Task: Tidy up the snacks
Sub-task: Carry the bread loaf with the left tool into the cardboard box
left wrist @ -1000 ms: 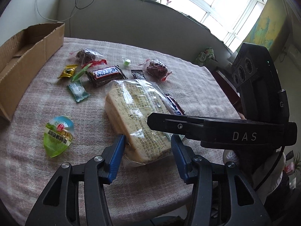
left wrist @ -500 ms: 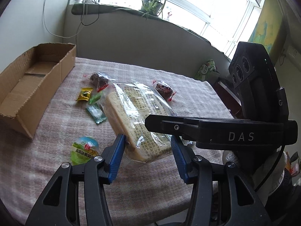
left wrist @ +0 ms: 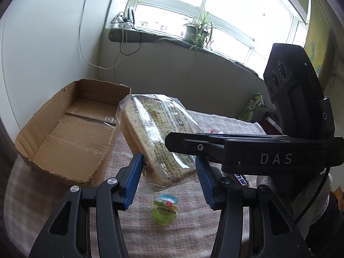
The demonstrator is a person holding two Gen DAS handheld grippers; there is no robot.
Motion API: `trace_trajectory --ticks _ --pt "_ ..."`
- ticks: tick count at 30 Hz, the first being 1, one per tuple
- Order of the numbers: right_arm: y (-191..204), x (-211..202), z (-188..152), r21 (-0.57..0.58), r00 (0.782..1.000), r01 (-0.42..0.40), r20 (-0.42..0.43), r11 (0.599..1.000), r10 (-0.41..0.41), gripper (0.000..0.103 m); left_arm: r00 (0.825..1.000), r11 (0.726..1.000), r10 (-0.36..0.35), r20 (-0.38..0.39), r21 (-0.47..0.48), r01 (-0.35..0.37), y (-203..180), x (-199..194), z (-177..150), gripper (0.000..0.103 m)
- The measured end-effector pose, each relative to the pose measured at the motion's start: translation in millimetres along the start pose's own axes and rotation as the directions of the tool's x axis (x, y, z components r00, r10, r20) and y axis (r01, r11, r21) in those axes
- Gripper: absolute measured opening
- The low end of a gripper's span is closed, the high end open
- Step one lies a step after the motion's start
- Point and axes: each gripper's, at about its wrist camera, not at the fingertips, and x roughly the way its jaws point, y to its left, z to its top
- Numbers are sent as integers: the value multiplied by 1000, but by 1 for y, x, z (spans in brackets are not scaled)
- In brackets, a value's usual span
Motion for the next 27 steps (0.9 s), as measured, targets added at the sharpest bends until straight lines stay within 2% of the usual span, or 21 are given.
trace_trajectory --ticks 12,27 --pt "30 54 42 -48 999 -38 -33 998 36 55 997 997 70 37 -49 -68 55 4 19 49" --pt "47 103 67 -89 995 -59 -80 994 52 55 994 988 108 35 -113 -103 102 17 29 50"
